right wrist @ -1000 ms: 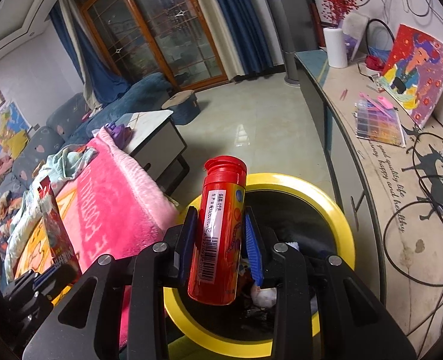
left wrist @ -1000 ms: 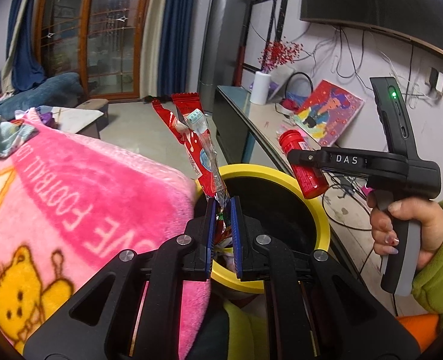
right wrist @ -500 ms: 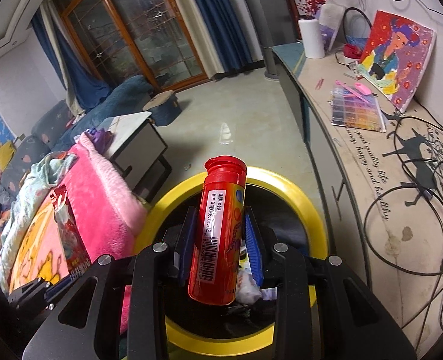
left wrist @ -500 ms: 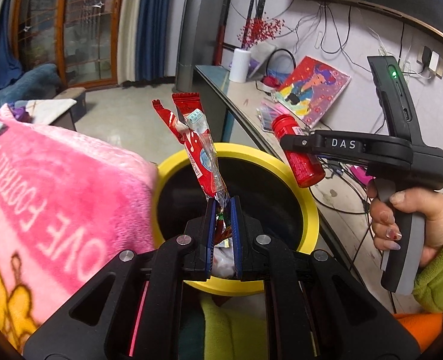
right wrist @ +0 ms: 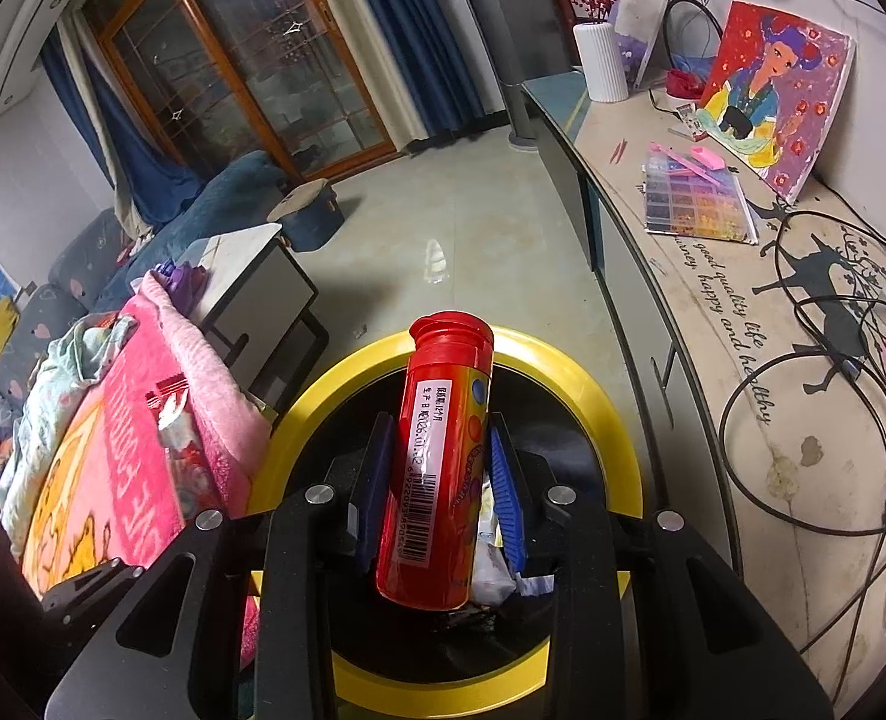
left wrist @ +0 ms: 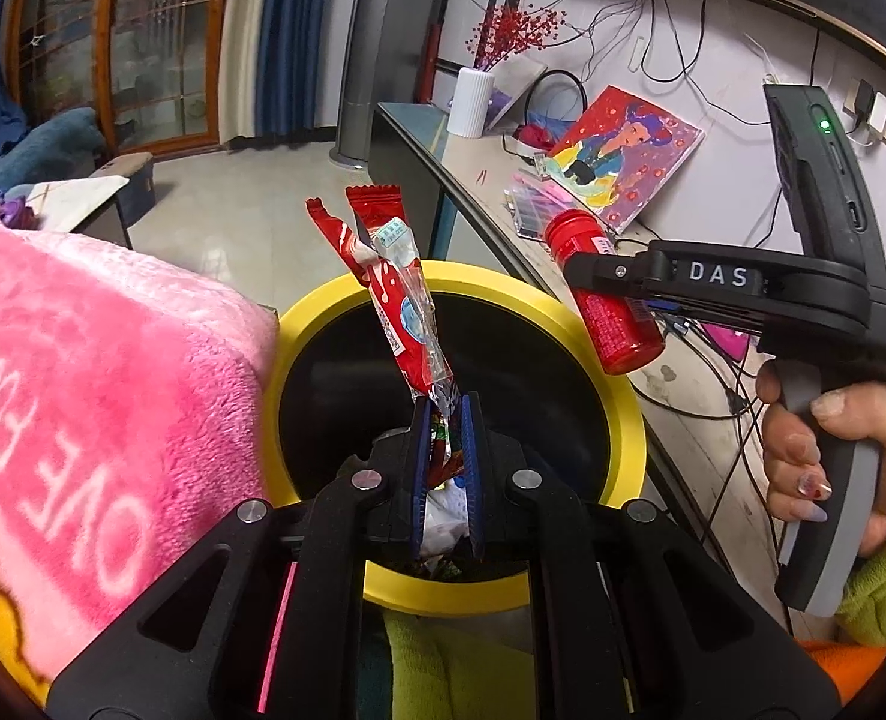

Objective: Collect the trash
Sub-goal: 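Carry the red wrapper and red tube over the yellow bin and release both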

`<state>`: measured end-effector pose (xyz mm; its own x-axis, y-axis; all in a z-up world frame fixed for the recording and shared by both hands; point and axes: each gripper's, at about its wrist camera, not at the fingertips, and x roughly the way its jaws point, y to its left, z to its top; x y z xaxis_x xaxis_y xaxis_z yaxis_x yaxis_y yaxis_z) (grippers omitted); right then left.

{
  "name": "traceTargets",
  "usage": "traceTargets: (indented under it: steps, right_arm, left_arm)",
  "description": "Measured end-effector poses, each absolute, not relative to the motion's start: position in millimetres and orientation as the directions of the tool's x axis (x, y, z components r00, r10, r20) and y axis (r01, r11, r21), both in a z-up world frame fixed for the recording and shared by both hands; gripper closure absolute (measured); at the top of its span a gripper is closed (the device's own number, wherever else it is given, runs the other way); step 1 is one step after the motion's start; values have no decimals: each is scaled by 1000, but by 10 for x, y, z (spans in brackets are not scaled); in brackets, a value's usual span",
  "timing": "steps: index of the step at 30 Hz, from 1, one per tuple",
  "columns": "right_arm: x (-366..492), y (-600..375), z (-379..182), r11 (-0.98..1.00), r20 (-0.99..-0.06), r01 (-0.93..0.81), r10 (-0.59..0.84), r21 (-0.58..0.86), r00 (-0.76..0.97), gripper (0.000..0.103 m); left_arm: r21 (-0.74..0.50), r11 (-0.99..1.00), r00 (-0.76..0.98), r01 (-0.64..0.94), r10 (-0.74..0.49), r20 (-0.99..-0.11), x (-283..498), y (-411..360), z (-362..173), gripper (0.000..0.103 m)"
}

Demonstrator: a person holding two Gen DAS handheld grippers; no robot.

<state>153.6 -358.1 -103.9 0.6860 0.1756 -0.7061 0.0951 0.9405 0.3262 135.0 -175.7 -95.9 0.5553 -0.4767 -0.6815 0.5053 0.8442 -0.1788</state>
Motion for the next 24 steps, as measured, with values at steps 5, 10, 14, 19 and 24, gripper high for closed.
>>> traceTargets:
  steps: [5,10,14,19,24]
  right_arm:
    - [1546,-3566,-1047,938,-706,92,184,333,684,73]
    - [1566,-3563,-1063,934,-701,88,196,347,686,72]
    - [1564,-3574,-1047,931,-694,88,198,354,692,72]
    - [1553,-3593,-1044,929,-692,91,199,359,694,64]
    - [1547,-3579,-1027,930,-692,89,199,356,694,59]
  left_arm:
    - [-177,846,553,503,-472,-686,1395,-1781,-984,97]
    - [-182,851,555,492,-468,-688,1469,-1771,-1004,97]
    - [-183,861,564,475,-458,-687,1499,-1748,-994,79]
    - [-190,868,574,459,-453,-682,1507,-1697,-959,60]
    - [-199,873,581,446,-451,-678,1515,-1656,-926,42]
